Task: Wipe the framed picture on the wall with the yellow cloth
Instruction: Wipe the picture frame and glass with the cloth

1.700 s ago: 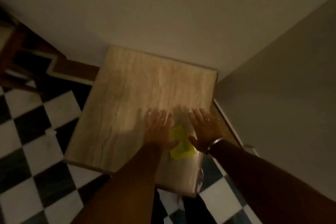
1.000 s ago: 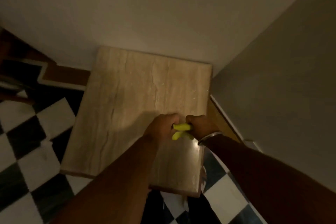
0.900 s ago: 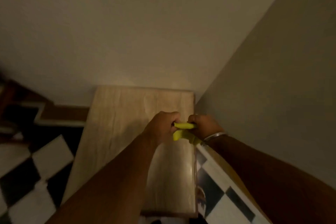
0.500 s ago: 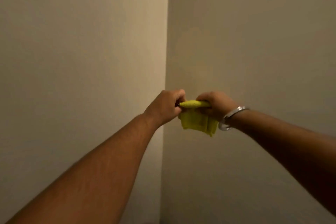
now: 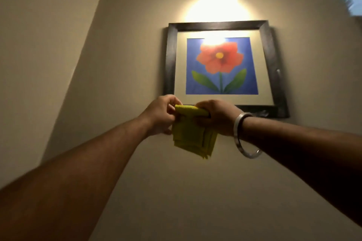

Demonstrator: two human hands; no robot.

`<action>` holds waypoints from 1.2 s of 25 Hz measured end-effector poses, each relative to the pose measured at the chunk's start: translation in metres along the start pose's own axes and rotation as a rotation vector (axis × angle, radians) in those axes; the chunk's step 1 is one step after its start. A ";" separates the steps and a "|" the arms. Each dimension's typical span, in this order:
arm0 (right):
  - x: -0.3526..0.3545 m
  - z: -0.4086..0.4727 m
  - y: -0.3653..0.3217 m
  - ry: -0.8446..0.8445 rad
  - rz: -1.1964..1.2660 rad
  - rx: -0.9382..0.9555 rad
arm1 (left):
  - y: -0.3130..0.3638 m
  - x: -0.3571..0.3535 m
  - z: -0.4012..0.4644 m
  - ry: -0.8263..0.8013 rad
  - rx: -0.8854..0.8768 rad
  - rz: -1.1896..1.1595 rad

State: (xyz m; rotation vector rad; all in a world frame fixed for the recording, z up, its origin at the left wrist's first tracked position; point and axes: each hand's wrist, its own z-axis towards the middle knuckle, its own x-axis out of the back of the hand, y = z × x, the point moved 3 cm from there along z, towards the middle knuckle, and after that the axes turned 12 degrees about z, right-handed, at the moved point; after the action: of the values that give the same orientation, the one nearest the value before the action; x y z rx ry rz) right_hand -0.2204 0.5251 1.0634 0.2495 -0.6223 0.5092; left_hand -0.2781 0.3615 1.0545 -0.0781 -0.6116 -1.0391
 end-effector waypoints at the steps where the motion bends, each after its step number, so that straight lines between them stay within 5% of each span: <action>1: 0.019 0.007 0.013 0.028 -0.062 0.011 | 0.012 -0.005 0.019 0.044 -0.021 -0.037; 5: 0.057 0.032 0.055 0.151 -0.144 0.002 | 0.037 -0.020 0.078 0.131 -0.082 -0.112; 10: 0.031 0.031 0.101 0.427 -0.185 -0.096 | 0.024 -0.052 0.112 0.191 -0.176 0.112; 14: 0.017 0.032 0.100 0.725 -0.343 0.042 | -0.005 -0.062 0.105 0.620 -0.388 0.650; 16: 0.002 0.032 0.092 0.727 -0.545 0.156 | -0.034 -0.060 0.100 0.763 -0.352 0.838; 19: -0.027 0.036 0.100 0.604 -0.789 0.192 | -0.065 -0.056 0.105 0.761 -0.217 0.836; 24: -0.041 0.037 0.106 0.670 -0.360 0.049 | -0.068 -0.059 0.110 0.682 -0.317 0.911; 27: -0.058 0.047 0.097 0.729 -0.374 -0.066 | -0.070 -0.057 0.113 0.683 -0.330 0.956; 30: -0.050 0.030 0.124 0.579 -0.445 0.057 | -0.069 -0.058 0.115 0.667 -0.290 0.954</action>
State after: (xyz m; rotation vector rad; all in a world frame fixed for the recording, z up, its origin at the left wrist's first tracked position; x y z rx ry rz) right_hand -0.3346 0.6004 1.0652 0.2698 0.0189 0.1499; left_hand -0.4064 0.4103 1.1052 -0.2382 0.2090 -0.1701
